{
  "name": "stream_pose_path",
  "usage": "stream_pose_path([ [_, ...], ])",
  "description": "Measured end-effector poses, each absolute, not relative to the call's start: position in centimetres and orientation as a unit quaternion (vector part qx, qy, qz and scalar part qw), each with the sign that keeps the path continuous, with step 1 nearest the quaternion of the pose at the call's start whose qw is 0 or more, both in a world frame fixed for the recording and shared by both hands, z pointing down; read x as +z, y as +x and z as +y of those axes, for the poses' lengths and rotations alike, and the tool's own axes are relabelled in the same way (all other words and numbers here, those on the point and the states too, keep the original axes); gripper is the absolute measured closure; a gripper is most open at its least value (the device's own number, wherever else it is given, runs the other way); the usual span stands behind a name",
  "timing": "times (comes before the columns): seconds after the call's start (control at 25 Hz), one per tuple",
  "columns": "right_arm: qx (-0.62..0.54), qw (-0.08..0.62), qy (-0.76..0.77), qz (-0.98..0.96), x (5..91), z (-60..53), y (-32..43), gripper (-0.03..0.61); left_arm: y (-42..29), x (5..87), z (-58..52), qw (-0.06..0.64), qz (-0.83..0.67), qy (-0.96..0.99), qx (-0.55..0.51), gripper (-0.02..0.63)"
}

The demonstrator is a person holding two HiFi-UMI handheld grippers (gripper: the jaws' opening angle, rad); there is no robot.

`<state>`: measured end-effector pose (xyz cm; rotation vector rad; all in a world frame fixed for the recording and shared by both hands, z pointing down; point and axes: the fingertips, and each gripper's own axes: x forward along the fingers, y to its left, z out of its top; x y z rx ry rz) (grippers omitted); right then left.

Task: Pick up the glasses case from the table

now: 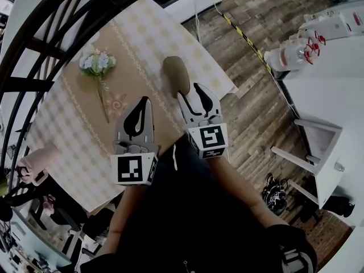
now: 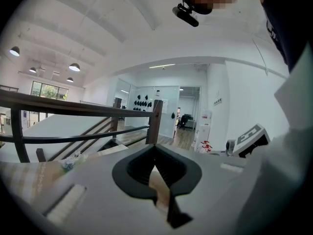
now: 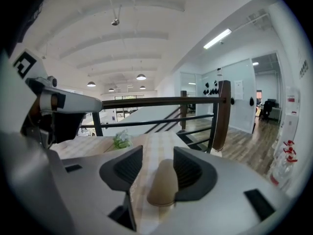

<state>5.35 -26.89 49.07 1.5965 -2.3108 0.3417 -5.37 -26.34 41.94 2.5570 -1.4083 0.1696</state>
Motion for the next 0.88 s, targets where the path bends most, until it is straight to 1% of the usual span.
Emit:
stream_pose_path([
  [0.72, 0.181, 0.216, 0.507, -0.815, 56.3, -29.9, 5.2, 0.348, -4.1, 46.1, -28.0, 0.142, -0.500, 0.847, 0.110, 0.603],
  [0.88, 0.194, 0.225, 0.505, -0.811, 57.5, -30.5, 5.2, 0.318, -4.0, 47.1, -28.2, 0.147, -0.499, 0.845, 0.123, 0.603],
])
